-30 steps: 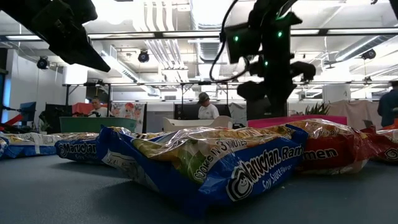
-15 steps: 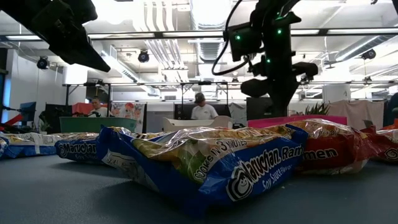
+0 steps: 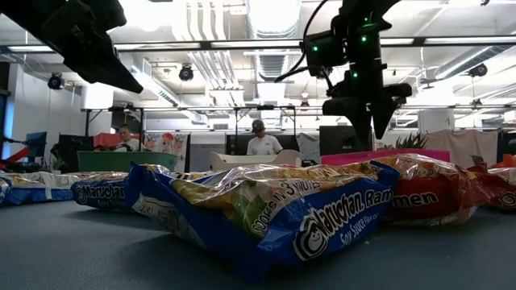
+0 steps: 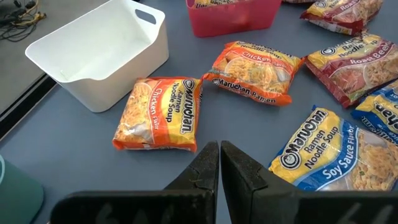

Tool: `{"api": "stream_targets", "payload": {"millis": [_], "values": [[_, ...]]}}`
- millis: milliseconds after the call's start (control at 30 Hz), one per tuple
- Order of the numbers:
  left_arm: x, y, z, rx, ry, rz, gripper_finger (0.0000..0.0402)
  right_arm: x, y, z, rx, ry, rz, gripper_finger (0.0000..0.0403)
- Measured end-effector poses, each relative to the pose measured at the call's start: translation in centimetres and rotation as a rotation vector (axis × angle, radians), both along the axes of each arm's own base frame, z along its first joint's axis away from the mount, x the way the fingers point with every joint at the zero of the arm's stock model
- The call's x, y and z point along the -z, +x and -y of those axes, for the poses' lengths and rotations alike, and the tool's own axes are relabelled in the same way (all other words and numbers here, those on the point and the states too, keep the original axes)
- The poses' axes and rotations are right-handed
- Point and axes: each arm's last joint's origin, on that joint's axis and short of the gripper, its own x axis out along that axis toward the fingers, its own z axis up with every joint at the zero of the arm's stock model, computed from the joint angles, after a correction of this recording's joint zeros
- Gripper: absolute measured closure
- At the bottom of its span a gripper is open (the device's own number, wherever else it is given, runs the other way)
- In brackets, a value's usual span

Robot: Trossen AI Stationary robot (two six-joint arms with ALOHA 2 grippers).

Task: Sort Maruchan noodles
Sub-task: Put the red noodle pack into the pink bin

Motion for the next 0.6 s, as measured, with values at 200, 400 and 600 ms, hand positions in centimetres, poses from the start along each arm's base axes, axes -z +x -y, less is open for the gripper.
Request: {"api": "stream_targets", "payload": {"millis": [200, 400, 600], "values": [[0.1, 0.0, 0.0, -0.002, -0.002, -0.002, 0.0402, 1.7, 0.0, -0.1, -0.006, 0.034, 0.029, 0.0216], [0.1, 0.0, 0.0, -0.002, -0.002, -0.001, 0.0402, 2.7, -0.5, -0.2, 0.017, 0.017, 0.005, 0.0216], [0.1, 0.0, 0.0, -0.002, -0.002, -0.002, 0.0402, 3.4, -0.6, -0.2, 0.017, 0.009, 0.017, 0.0223]]}}
